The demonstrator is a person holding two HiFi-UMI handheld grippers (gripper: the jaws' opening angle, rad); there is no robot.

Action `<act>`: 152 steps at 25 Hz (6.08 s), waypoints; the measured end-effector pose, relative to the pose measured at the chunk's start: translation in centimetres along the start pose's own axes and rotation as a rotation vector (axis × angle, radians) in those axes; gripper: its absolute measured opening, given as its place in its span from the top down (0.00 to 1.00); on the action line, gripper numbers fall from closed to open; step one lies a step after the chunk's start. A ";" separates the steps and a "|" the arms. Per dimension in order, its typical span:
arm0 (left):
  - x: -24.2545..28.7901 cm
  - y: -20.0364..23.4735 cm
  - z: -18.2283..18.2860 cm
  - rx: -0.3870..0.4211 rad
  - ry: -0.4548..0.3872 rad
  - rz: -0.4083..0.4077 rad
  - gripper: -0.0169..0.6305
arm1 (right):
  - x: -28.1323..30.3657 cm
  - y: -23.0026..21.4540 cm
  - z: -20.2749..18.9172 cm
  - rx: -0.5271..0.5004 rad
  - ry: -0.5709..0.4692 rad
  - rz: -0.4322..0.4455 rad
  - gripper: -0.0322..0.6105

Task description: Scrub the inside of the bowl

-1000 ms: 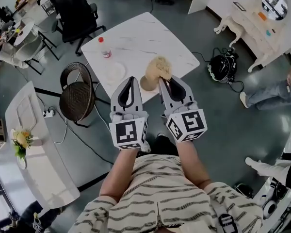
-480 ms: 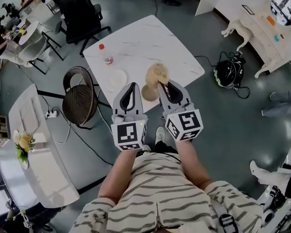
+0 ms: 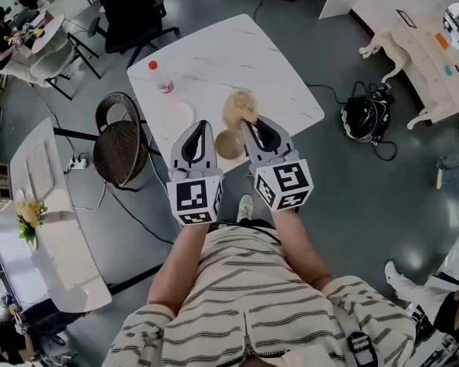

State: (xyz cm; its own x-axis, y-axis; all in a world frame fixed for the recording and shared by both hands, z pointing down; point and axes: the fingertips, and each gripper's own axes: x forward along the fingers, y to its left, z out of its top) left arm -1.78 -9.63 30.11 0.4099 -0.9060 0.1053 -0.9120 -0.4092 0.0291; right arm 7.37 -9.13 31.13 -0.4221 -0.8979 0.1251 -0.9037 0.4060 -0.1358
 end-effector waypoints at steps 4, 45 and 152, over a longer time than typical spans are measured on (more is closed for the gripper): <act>1.0 0.2 -0.5 -0.021 0.010 0.027 0.97 | 1.2 -0.8 -0.4 0.001 0.013 0.030 0.84; 6.5 2.5 -18.6 -0.123 0.451 -0.036 0.97 | 5.8 -3.6 -16.9 0.069 0.407 -0.029 0.84; 3.8 -0.3 -38.1 -1.431 0.768 0.074 0.92 | 5.2 -4.8 -25.8 0.106 0.631 -0.036 0.84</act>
State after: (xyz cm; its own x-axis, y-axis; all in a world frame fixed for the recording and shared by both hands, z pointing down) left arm -0.58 -8.80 68.37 0.6627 -0.4743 0.5795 -0.3772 0.4570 0.8055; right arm 7.68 -11.30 57.80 -0.3816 -0.6245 0.6814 -0.9199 0.3290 -0.2135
